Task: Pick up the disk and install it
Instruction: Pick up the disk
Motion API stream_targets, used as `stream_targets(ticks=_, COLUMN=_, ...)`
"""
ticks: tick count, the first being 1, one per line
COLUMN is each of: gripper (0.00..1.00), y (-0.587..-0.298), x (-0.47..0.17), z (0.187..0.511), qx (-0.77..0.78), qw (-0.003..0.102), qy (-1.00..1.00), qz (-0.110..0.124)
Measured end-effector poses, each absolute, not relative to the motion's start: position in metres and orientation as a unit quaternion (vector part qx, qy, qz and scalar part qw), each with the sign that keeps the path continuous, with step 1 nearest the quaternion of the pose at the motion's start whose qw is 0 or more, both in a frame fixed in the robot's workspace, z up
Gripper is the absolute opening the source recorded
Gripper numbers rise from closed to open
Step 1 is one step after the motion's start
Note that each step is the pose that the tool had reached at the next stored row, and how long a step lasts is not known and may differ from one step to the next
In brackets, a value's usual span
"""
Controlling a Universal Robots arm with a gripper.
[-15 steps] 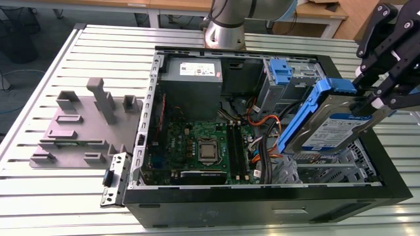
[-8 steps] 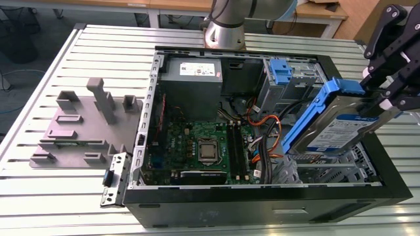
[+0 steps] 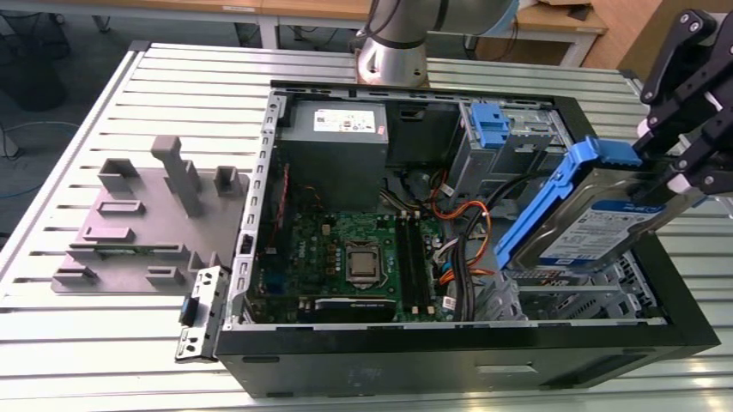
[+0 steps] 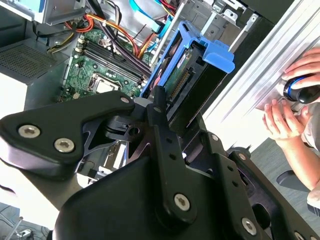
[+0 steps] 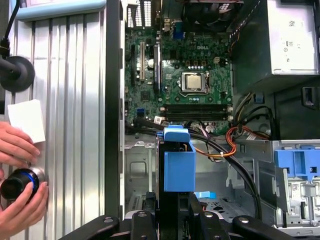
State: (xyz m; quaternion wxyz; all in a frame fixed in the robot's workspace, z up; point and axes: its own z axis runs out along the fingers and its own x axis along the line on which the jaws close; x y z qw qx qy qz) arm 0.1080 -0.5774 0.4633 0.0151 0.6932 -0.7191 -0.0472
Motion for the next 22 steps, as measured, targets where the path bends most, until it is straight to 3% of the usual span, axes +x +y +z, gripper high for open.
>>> stream_targets(ticks=22, gripper=0.35, y=-0.58, x=0.133, z=0.459, qx=0.693, qw=0.021, qy=-0.719, qz=-0.052)
